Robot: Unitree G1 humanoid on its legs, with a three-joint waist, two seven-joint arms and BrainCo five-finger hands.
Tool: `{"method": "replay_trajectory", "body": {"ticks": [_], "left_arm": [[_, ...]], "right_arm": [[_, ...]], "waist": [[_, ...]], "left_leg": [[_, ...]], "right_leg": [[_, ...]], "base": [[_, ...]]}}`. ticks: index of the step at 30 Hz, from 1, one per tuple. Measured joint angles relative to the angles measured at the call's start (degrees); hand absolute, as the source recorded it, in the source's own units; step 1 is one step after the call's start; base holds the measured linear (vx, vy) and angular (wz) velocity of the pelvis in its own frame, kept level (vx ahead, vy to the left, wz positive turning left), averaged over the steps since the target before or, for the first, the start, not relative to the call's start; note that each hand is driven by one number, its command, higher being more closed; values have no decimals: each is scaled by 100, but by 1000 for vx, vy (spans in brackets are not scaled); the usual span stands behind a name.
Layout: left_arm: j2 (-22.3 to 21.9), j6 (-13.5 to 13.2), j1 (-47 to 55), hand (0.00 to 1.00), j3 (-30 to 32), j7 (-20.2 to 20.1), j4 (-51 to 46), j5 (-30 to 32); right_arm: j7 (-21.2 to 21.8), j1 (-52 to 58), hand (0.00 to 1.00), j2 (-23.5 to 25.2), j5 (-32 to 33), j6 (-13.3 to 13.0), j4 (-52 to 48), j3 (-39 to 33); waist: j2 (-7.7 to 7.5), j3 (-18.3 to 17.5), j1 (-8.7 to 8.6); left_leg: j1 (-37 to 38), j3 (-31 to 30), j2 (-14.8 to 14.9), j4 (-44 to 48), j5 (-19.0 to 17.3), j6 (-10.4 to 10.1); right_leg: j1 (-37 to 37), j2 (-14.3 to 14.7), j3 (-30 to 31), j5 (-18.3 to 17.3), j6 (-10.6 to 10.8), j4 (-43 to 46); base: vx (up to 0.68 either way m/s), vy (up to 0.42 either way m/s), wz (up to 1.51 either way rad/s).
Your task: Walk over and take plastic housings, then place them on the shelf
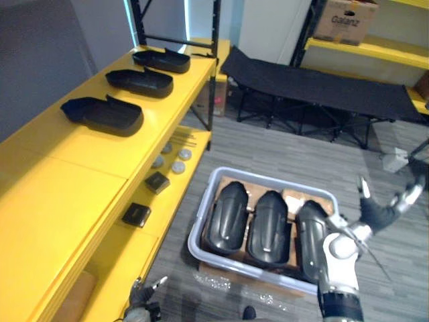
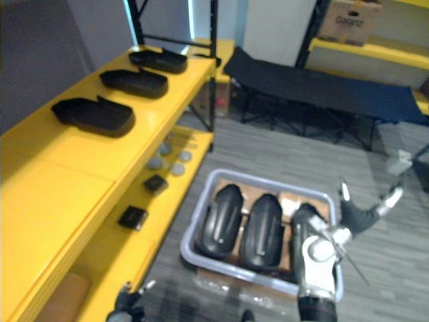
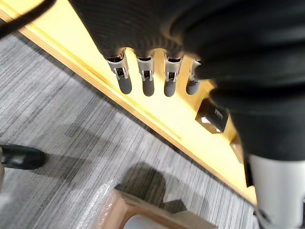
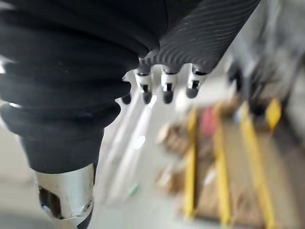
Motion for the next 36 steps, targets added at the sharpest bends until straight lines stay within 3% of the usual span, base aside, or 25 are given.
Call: {"method": "replay_trajectory", "body": {"ticks": [3,6,10,15,24,32,36], "left_arm": [[-31,-81,47,0,36,0,2,2],[-95,-163,182,0,179,0,8,1],[-160,-168,269,0,175,-5,24,-9],[-168,-174,258,0,163,-40,34,-10],[-165,-180,256,0,-63,-43,47,5],[-168,-401,115,0,-292,-46,-31,33],[-163,-392,78,0,-295,-46,-232,73]], "right_arm": [[257,68,0,-4,50,110,-13,98],[251,187,0,-5,196,457,35,105],[-30,482,0,-12,287,1003,583,61],[-462,632,0,23,657,1345,1685,-305],[-579,793,0,50,793,1343,2353,-576],[-378,785,0,51,774,1346,2571,-570],[-241,758,0,42,668,1334,2571,-543]], "waist": [[-25,-13,28],[-30,-16,25],[-29,-15,20],[-9,-3,6],[26,0,-7],[56,-26,14],[102,-29,24]], "left_leg": [[-53,-76,-3,25,0,0],[-67,-97,2,42,0,0],[-59,-78,5,45,0,0],[-61,-45,13,74,-2,-2],[-61,52,29,87,-3,-4],[-66,47,-23,87,-3,0],[-73,73,42,205,-59,90]], "right_leg": [[0,-1,-70,0,0,0],[0,-2,-138,0,0,0],[-1,-2,-133,0,0,0],[3,-18,-85,1,-1,0],[-38,-3,7,7,-7,0],[-73,-49,18,11,0,8],[-358,-38,4,-10,-29,692]], "base": [[0,-8,12],[10,-2,8],[0,0,0],[-17,0,-5],[-23,-7,-6],[12,7,0],[-44,53,-5]]}}
